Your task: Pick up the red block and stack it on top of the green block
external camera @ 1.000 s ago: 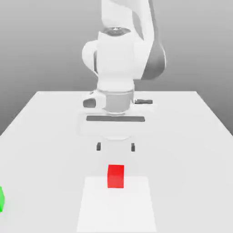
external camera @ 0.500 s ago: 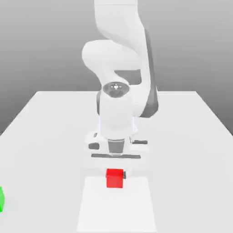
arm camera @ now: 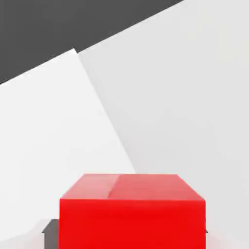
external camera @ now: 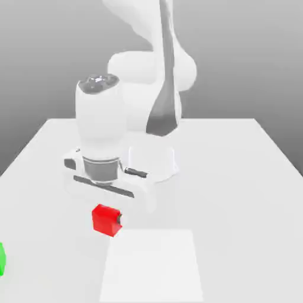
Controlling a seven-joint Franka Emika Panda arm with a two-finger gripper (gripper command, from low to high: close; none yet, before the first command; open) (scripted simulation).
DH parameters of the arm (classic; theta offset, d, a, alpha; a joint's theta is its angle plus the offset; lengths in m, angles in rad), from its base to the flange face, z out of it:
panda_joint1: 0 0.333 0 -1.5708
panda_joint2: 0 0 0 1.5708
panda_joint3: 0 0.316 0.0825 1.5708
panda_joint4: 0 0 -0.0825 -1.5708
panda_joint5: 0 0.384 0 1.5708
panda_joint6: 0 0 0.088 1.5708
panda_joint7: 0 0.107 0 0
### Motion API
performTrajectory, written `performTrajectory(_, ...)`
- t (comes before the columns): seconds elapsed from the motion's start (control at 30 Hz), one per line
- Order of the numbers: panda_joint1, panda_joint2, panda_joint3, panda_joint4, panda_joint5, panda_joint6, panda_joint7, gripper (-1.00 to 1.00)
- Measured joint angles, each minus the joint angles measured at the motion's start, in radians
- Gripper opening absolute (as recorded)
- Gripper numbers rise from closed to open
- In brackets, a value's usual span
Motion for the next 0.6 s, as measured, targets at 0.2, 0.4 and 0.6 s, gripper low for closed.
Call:
performTrajectory(0.2, -0.104, 0.123, -0.089, 0.218, 0.052, -0.098, 0.173, -1.00)
performTrajectory(0.4, -0.196, 0.274, -0.158, 0.388, 0.139, -0.128, 0.272, -1.00)
performTrajectory(0.6, -0.220, 0.367, -0.132, 0.401, 0.188, -0.052, 0.245, 1.00)
